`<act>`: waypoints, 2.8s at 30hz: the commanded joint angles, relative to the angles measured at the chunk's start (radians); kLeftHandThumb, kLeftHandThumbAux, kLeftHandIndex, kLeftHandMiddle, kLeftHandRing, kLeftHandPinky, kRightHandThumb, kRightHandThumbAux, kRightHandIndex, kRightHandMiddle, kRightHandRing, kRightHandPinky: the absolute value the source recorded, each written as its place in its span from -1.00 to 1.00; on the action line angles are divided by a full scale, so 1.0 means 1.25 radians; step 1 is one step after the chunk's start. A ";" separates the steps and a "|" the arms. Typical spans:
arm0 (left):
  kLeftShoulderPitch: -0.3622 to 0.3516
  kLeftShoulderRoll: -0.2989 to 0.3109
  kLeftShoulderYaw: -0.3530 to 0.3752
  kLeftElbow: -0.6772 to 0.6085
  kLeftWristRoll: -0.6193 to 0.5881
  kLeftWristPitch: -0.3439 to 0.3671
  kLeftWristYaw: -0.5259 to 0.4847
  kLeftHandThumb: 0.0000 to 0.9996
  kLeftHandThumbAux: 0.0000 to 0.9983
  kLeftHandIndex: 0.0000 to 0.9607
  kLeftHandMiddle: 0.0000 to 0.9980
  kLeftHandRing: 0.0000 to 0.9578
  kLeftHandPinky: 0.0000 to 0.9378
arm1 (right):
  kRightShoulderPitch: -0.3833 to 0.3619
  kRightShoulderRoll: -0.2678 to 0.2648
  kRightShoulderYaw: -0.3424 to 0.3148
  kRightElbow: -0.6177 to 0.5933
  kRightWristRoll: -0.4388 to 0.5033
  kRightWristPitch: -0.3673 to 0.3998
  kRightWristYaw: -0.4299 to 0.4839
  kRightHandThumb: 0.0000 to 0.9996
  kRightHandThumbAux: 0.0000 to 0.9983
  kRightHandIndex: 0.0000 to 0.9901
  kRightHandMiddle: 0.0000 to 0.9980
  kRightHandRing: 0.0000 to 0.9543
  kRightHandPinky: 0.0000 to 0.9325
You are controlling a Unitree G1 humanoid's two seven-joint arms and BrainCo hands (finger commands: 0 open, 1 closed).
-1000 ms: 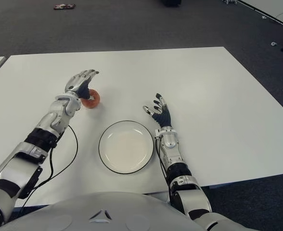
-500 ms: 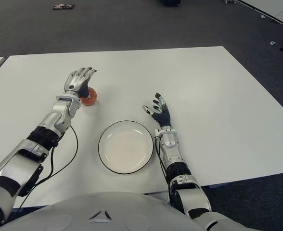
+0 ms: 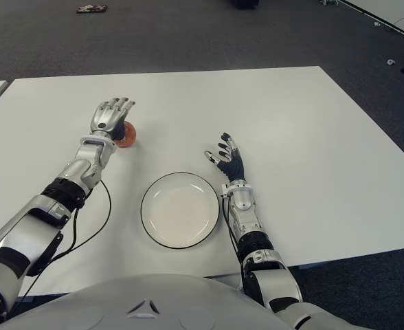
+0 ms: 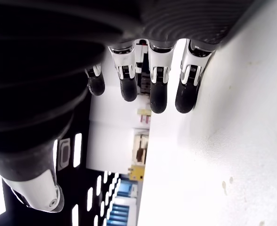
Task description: Put the apples into the plate.
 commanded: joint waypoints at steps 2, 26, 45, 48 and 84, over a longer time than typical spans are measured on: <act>0.002 -0.003 0.005 0.003 -0.028 -0.030 -0.001 -1.00 -0.43 -1.00 -1.00 -1.00 -1.00 | 0.061 0.003 0.002 0.052 -0.001 0.054 0.008 -0.53 0.43 -0.96 -0.78 -0.70 -0.60; 0.014 0.011 0.043 -0.030 -0.111 -0.079 -0.043 -1.00 -0.35 -1.00 -1.00 -1.00 -1.00 | 0.069 0.000 0.004 0.042 -0.003 0.053 0.009 -0.51 0.42 -0.97 -0.78 -0.70 -0.61; -0.001 0.006 0.102 -0.005 -0.204 -0.090 -0.072 -1.00 -0.35 -1.00 -1.00 -1.00 -1.00 | 0.072 -0.010 0.002 0.039 -0.002 0.050 0.013 -0.53 0.40 -0.95 -0.79 -0.70 -0.58; -0.008 0.006 0.113 0.012 -0.218 -0.093 -0.071 -1.00 -0.35 -1.00 -1.00 -1.00 -1.00 | 0.072 -0.011 0.001 0.038 -0.002 0.050 0.014 -0.54 0.39 -0.95 -0.78 -0.70 -0.58; -0.133 -0.045 0.224 0.434 -0.403 -0.189 -0.094 -1.00 -0.37 -1.00 -1.00 -1.00 -1.00 | 0.090 -0.034 0.001 -0.008 -0.006 0.071 0.032 -0.57 0.41 -0.95 -0.81 -0.74 -0.64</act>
